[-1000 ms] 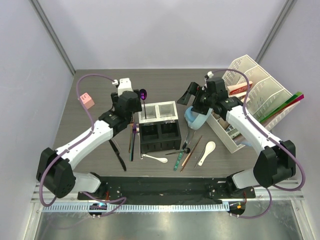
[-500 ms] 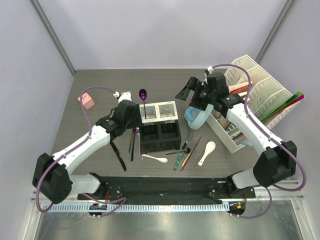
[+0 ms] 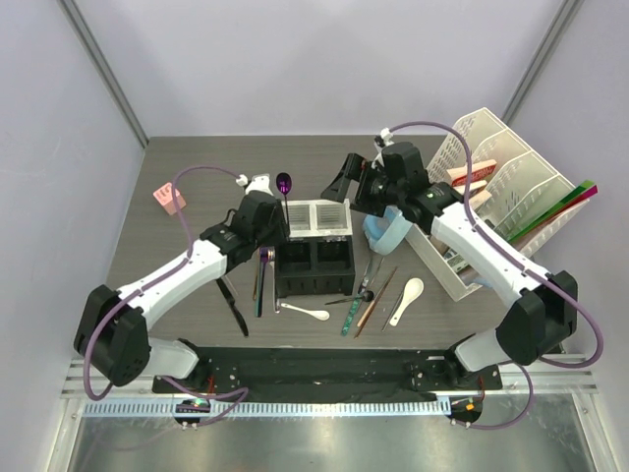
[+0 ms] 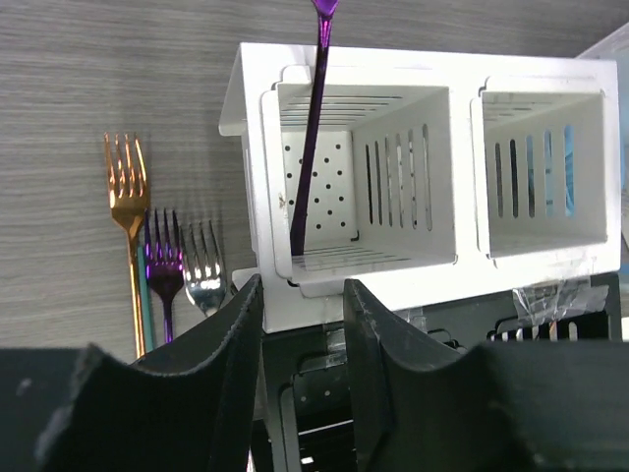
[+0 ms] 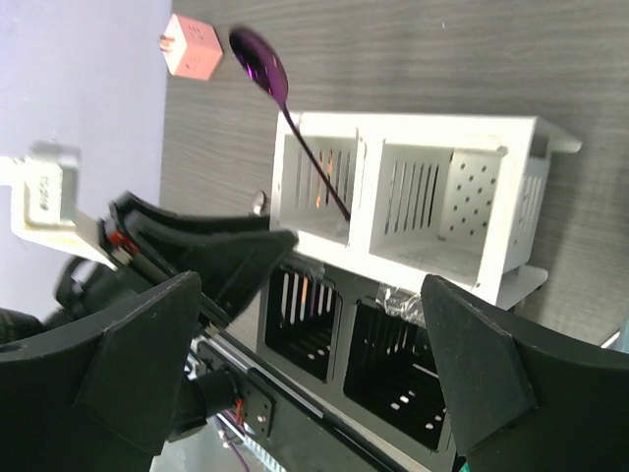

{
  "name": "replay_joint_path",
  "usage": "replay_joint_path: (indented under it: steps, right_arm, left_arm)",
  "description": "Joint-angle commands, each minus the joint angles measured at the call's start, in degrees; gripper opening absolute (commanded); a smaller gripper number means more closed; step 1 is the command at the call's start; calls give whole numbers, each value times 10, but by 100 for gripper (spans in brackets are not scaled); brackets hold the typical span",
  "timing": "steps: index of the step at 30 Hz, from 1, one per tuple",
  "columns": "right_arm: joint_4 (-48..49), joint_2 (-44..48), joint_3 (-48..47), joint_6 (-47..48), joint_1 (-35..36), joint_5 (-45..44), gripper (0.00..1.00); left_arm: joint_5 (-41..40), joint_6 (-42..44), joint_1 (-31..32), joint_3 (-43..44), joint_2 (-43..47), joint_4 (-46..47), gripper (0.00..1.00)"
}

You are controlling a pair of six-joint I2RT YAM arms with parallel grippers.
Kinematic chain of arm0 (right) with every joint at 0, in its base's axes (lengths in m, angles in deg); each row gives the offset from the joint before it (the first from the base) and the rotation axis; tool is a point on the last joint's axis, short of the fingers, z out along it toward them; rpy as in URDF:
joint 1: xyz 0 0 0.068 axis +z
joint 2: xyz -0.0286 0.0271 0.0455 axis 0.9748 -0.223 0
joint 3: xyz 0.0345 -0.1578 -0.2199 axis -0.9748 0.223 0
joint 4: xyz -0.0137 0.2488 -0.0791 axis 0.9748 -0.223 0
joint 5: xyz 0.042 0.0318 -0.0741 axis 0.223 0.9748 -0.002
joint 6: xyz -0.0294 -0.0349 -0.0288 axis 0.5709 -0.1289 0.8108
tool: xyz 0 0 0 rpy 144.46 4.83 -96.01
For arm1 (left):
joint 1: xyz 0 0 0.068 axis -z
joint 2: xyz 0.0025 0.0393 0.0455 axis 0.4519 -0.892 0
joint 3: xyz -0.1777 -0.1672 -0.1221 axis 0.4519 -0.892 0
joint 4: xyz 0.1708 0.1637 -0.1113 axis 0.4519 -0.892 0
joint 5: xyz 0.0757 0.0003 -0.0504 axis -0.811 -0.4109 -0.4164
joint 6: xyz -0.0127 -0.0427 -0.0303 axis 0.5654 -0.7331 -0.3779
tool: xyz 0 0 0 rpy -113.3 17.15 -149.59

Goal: Sort the eating utensils into containers
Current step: Place the spoon in the container.

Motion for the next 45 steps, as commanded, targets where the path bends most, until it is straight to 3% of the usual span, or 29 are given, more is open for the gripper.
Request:
replay_joint_path:
  steps: [1, 2, 7, 10, 17, 27, 40, 45]
  right_arm:
    - [2, 1, 11, 6, 9, -32, 100]
    - [2, -1, 11, 9, 9, -35, 100]
    - [0, -15, 5, 11, 9, -36, 100]
    - [1, -23, 3, 14, 10, -36, 100]
    - [-4, -30, -5, 23, 3, -42, 100]
    - [-31, -45, -31, 41, -8, -49, 100]
    - [-56, -44, -28, 54, -27, -64, 100]
    - [-93, -50, -37, 64, -37, -103, 100]
  left_arm:
    - [-3, 12, 2, -8, -49, -31, 34]
    - [-4, 13, 2, -6, -53, -32, 34]
    - [-3, 17, 2, 7, -80, -30, 14]
    - [-9, 17, 2, 20, -98, -33, 10]
    - [-107, 9, 1, 42, -120, -61, 0]
    - [-150, -21, 0, 69, -159, -75, 0]
    - [-145, -34, -2, 109, -216, -81, 0]
    - [-144, -33, -2, 102, -206, -78, 15]
